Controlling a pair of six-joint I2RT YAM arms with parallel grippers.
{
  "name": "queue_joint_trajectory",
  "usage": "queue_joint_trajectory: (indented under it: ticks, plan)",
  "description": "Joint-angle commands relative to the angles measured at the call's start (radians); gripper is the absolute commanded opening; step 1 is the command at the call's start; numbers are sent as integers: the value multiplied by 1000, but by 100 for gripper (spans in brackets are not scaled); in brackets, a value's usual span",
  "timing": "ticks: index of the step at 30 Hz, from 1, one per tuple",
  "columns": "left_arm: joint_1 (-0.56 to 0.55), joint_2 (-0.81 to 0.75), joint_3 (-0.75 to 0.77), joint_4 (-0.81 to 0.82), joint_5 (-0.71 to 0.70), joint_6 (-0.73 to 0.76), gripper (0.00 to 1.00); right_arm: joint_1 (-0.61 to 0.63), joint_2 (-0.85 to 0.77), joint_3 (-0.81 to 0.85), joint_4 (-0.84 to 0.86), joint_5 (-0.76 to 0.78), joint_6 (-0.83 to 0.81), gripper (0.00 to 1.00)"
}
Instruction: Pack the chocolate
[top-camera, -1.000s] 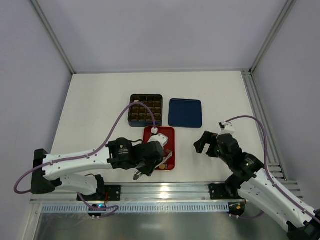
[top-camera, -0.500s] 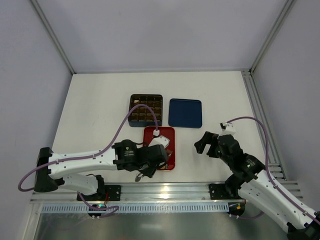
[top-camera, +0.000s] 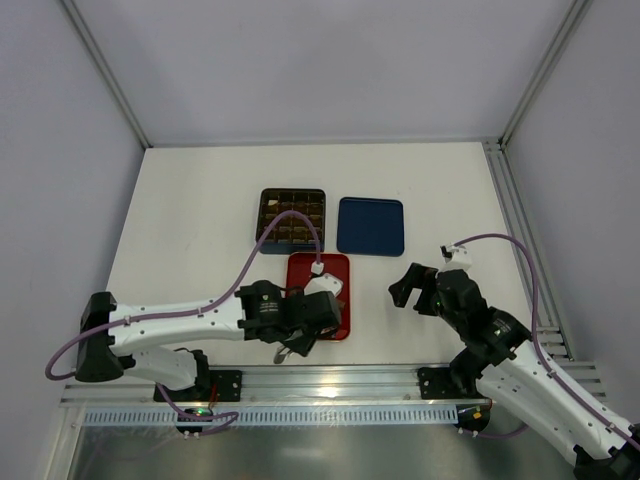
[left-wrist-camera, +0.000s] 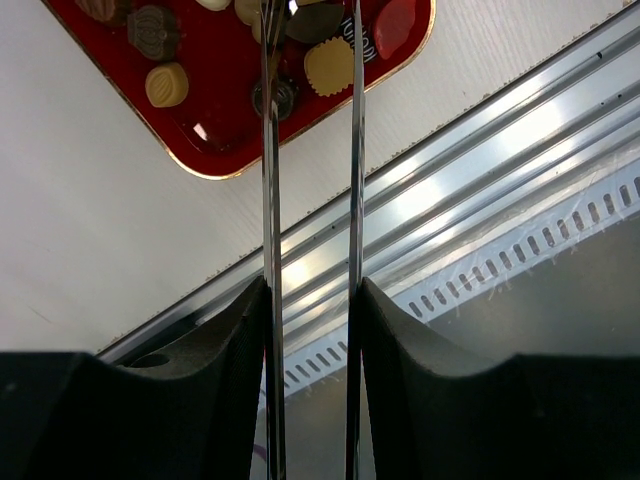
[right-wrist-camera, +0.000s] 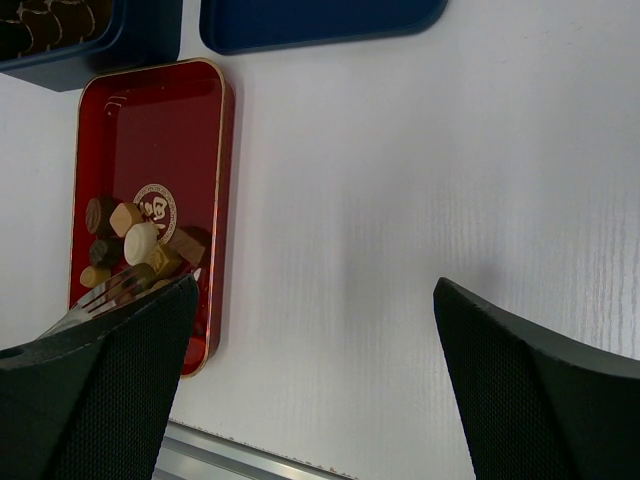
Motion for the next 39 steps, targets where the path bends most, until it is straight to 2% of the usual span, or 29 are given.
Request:
queue_joint_trajectory:
  ticks: [1,20,39]
  plan:
    - [-6,13,7,32,-19,7,39,4,-11,1,8,17,12,100]
    - [-6,59,27,43,-59,19,34,4,-20,-10,9,16,14,100]
    - [-4,15,58,41,-94,22,26,4,-15,-6,9,16,12,100]
